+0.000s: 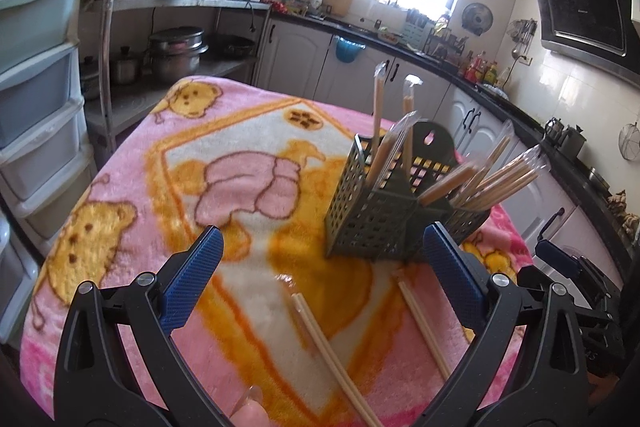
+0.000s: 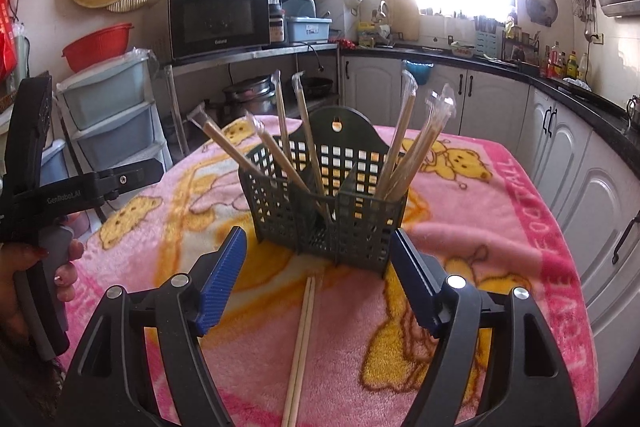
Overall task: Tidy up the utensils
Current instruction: 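Withdraw both tools from the caddy toward the loose chopsticks on the blanket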
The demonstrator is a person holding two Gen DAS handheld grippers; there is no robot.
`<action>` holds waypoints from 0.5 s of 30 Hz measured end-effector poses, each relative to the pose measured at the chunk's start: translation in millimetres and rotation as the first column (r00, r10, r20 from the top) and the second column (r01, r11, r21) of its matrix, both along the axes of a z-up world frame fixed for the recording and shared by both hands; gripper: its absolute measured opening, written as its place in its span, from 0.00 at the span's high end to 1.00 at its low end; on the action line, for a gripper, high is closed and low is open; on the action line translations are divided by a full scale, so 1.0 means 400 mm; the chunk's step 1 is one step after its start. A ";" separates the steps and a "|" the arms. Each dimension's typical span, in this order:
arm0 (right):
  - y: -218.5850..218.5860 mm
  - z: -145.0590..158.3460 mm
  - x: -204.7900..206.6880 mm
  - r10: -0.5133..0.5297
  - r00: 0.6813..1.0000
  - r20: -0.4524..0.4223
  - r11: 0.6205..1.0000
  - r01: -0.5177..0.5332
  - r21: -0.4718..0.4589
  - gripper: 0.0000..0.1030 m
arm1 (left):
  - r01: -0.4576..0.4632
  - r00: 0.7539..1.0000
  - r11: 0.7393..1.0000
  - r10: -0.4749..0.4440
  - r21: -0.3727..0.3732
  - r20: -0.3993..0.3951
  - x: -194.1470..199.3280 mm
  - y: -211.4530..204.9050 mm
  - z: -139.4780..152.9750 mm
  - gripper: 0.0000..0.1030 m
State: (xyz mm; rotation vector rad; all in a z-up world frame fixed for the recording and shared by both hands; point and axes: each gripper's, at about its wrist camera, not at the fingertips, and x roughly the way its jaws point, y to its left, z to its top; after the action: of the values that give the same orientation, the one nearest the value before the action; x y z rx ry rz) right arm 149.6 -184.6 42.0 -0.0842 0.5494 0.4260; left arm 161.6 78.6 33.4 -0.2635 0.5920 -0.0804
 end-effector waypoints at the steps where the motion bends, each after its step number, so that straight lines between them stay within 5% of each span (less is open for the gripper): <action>1: 0.001 -0.007 0.000 0.001 1.000 -0.007 1.000 -0.001 -0.002 0.31 | 0.000 1.000 1.000 0.000 0.001 -0.006 0.000 -0.001 -0.006 0.10; 15: 0.029 -0.125 0.038 0.006 0.990 -0.139 0.998 -0.014 -0.056 0.31 | 0.057 0.990 0.998 -0.052 0.031 -0.133 0.031 -0.041 -0.121 0.10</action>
State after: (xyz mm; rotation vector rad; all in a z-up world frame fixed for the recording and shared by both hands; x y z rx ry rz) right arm 164.7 -173.0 -8.1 -0.1126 0.6984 0.4279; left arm 174.0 62.0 -14.9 -0.2203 0.7317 -0.1060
